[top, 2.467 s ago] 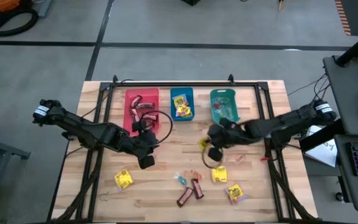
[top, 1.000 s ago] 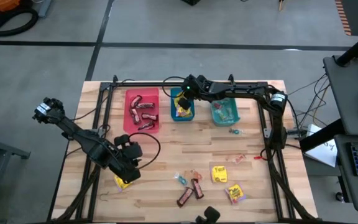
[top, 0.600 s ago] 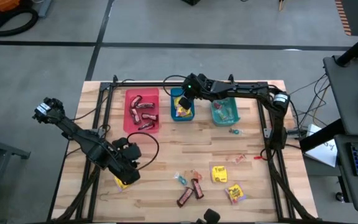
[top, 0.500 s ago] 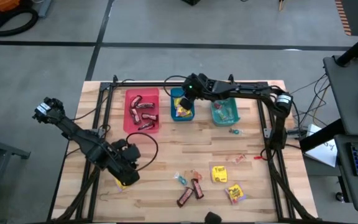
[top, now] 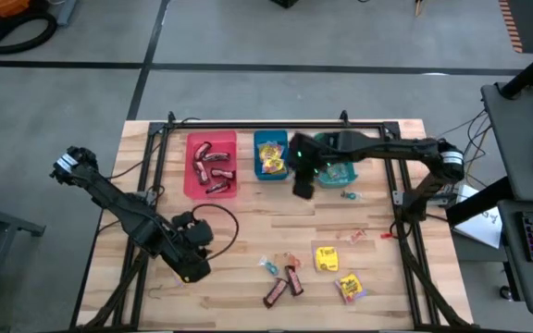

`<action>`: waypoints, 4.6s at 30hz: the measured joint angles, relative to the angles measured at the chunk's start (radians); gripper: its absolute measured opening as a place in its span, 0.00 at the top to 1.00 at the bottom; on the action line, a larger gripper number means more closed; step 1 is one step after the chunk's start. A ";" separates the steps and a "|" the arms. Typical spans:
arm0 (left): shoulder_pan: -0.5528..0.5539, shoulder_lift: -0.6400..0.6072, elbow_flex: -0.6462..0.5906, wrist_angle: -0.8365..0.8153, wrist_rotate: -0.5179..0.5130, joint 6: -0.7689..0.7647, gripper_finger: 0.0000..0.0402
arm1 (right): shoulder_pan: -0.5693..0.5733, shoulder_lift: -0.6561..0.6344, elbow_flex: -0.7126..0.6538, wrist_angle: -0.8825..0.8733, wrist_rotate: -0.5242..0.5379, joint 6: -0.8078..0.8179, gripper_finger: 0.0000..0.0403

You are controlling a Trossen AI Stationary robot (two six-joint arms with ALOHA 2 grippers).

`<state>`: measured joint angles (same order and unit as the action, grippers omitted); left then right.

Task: Sort candy
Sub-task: Put the blue gummy candy into the green bin

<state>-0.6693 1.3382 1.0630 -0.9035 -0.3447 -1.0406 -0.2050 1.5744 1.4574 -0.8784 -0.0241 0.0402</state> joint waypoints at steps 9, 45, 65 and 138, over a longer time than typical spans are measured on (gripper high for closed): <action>0.007 0.135 0.000 0.267 -0.097 0.400 0.71 | 0.229 -0.031 -0.003 -0.285 -0.007 0.101 0.76; 0.328 0.589 0.000 0.880 0.390 1.111 0.62 | 0.668 -0.362 -0.485 0.222 0.036 0.654 0.60; 0.342 0.578 -0.013 0.877 0.416 1.136 0.99 | 0.670 -0.362 -0.532 0.407 0.157 0.491 0.62; 0.421 0.376 -0.010 1.256 -0.141 0.917 0.93 | 0.584 -0.361 -0.861 1.358 0.619 -0.236 0.98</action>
<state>-0.2481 1.7138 1.0527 0.3527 -0.4854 -0.1237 0.3786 1.2137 0.5968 0.4801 0.5949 -0.1955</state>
